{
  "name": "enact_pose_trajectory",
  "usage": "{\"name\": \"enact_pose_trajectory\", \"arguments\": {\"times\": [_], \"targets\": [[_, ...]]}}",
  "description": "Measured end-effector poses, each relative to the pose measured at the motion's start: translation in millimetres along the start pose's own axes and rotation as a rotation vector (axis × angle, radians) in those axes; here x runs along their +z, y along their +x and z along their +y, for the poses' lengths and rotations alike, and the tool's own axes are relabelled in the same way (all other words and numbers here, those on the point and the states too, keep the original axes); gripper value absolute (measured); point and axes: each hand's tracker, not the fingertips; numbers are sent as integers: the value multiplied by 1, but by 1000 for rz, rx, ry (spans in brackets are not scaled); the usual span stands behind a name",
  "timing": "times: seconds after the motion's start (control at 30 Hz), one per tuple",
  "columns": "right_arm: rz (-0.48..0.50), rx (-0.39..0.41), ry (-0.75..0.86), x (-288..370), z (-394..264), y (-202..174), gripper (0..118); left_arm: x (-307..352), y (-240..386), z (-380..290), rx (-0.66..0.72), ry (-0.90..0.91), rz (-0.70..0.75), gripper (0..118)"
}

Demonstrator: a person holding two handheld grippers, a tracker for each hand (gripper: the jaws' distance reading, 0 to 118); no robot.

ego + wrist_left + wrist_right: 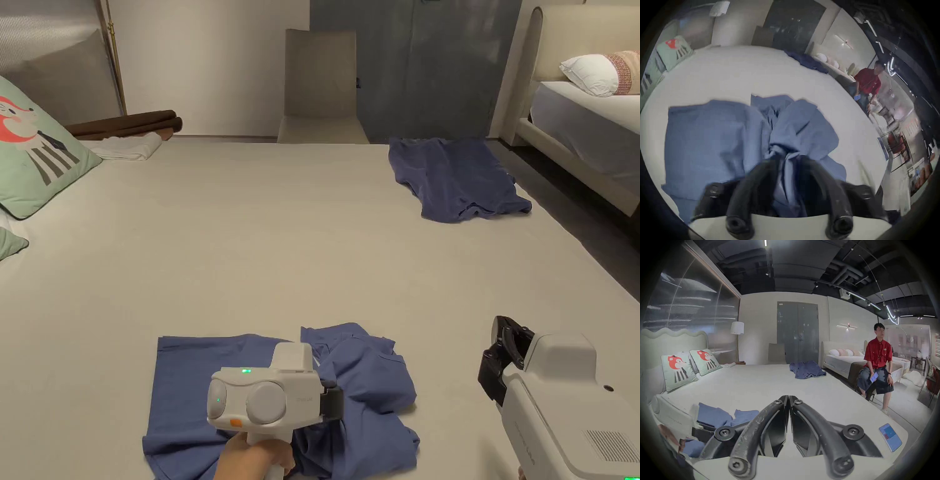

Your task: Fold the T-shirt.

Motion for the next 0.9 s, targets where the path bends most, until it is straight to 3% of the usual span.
{"name": "enact_pose_trajectory", "arguments": {"times": [0.03, 0.07, 0.27, 0.53, 0.6, 0.63, 0.7, 0.73, 0.9], "targets": [[3, 0, 5, 1, 2, -2, 0, 8, 1, 4, -1, 31, -1, 99], [8, 1, 13, 1, 4, -4, 0, 18, 3, 9, 7, 65, 0, 110], [26, -2, 66, 5, 26, -16, 0, 99, -7, 39, 1, 352, 25, 109], [52, -28, 118, 5, 49, -32, 0, 177, -48, 41, -109, 672, 353, 105], [60, -24, 125, 5, 51, -36, 0, 185, -59, 37, -111, 711, 408, 90], [62, -21, 128, 5, 52, -39, 0, 189, -64, 34, -115, 737, 431, 75], [68, -19, 133, 5, 53, -42, 0, 193, -71, 27, -104, 772, 456, 15], [70, -18, 135, 5, 54, -43, 0, 195, -74, 24, -105, 780, 453, 0], [77, -16, 139, 5, 55, -47, 0, 196, -83, 19, -107, 773, 426, 0]]}}
